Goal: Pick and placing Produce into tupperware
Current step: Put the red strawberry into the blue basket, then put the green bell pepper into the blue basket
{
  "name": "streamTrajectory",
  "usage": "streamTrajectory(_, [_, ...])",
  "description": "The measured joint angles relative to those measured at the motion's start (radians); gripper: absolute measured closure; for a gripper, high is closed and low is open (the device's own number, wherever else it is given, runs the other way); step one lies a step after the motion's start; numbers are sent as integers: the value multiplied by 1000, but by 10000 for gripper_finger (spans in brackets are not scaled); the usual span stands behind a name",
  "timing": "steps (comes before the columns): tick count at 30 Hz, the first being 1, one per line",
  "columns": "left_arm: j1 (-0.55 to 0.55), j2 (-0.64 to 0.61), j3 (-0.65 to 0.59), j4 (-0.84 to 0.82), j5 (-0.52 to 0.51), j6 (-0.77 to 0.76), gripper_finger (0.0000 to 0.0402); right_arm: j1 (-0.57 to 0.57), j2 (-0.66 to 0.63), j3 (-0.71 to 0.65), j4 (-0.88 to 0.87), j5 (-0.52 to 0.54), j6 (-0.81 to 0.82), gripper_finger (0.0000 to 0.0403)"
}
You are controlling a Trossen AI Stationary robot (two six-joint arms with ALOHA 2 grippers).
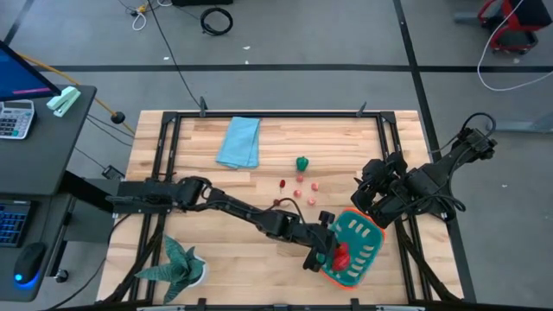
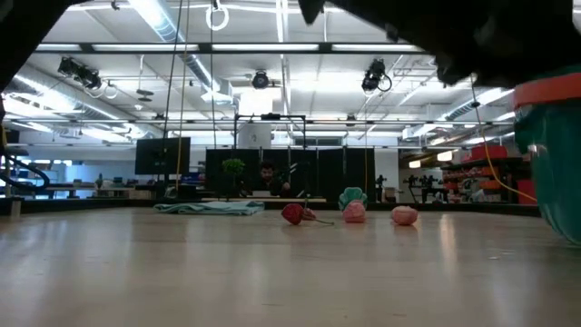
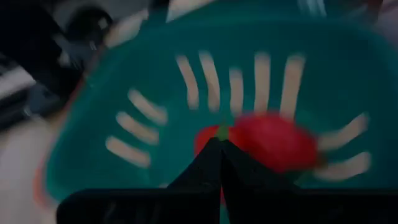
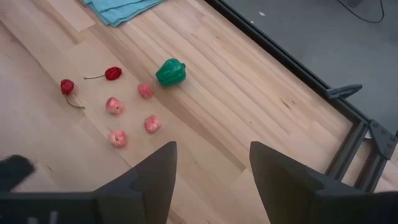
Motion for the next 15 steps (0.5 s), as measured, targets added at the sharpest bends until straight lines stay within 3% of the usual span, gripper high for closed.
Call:
streamTrajectory(6, [16,2,1,-8,3,-3,391,1,0,0,0,-2,0,194])
streamTrajectory(15, [17,4,0,-7,18,4,306,1,0,0,0,-2,-1,195])
